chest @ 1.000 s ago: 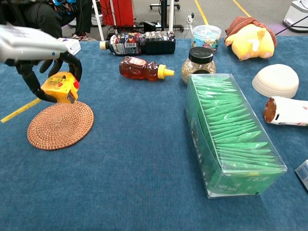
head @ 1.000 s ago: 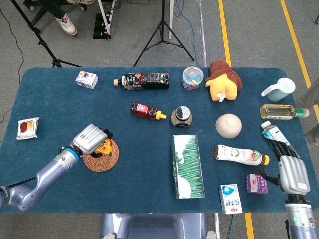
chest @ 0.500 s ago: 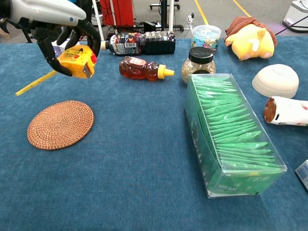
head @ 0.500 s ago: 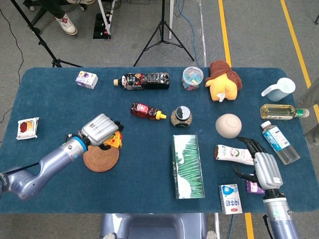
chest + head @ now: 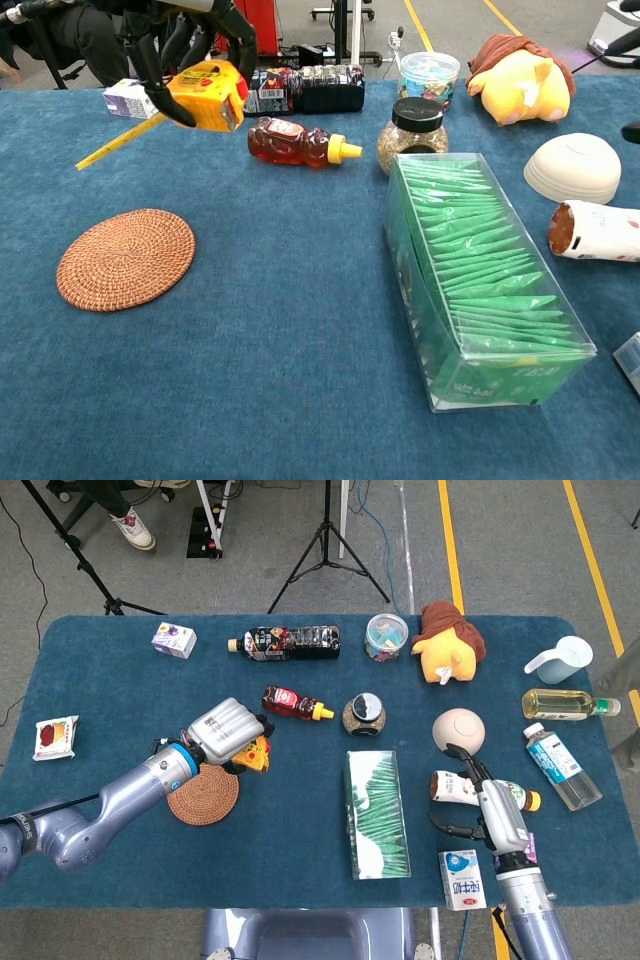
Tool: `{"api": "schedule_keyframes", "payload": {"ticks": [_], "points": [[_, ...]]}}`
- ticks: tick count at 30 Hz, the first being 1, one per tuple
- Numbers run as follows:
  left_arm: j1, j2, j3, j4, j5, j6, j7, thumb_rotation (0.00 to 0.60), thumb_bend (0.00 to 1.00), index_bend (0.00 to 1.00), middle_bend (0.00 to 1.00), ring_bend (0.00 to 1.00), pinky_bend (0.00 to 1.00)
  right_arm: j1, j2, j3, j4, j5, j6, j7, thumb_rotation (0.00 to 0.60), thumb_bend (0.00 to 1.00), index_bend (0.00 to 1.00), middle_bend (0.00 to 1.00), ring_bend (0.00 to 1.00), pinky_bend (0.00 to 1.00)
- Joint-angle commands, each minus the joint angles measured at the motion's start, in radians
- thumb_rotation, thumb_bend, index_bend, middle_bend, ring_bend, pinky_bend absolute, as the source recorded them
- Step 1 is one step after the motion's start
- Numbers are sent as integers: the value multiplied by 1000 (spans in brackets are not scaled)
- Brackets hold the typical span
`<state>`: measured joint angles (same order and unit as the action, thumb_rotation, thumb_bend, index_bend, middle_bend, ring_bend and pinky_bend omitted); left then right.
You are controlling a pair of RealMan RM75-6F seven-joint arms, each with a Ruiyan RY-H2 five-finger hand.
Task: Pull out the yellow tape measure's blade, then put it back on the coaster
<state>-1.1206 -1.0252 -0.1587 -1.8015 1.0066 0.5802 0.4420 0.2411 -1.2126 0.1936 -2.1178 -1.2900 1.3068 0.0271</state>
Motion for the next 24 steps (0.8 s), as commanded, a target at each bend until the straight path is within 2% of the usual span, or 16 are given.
{"api": "schedule_keyframes", "payload": {"ticks": [1, 12, 24], "points": [[-56, -11, -8, -11, -72, -3, 26, 591, 335, 582, 461, 491, 507, 24, -30, 21, -13, 43, -17, 10, 598, 208, 67, 151, 136, 250], [-203, -31, 8, -24, -264, -4, 64, 587, 334, 582, 464, 491, 508, 72, -121, 76, 6, 167, -24, 22, 587, 203, 16, 118, 115, 245], [-396, -85, 60, 11, -494, 2, 106, 591, 335, 582, 488, 490, 507, 112, -196, 117, 45, 259, 6, -33, 575, 202, 0, 79, 92, 226]]}}
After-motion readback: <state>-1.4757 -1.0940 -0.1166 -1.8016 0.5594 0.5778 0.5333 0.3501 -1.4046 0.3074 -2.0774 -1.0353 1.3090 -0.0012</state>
